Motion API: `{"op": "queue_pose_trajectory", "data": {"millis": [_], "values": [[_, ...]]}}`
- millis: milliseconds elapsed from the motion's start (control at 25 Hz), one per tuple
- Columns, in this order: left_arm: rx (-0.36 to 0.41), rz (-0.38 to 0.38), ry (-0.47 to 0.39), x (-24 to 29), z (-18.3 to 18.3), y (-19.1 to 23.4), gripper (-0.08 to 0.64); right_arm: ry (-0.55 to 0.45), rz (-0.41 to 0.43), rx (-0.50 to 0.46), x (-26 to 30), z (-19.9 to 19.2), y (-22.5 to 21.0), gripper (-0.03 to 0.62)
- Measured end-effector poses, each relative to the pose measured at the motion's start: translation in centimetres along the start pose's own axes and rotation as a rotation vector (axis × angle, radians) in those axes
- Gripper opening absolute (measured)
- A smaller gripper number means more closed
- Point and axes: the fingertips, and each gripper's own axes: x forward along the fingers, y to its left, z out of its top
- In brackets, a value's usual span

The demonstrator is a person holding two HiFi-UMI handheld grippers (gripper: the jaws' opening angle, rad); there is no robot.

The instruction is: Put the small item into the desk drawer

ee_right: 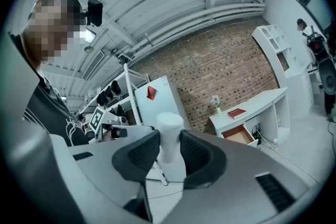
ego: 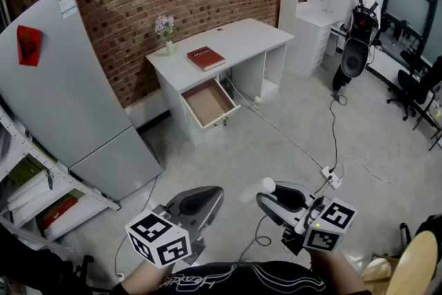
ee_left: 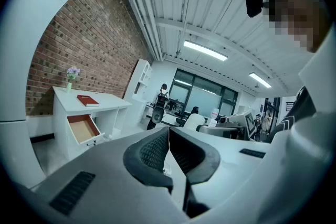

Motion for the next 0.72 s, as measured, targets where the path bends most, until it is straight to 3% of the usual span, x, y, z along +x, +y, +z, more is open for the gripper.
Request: {"op": "queue_pose_trajectory", "data": {"millis": [720], "values": [[0.058, -0.001, -0.016, 6.9, -0.3, -4.6, 0.022, -0.031, 0.004, -0.029, -6.4, 2.0, -5.0, 0.131]]}}
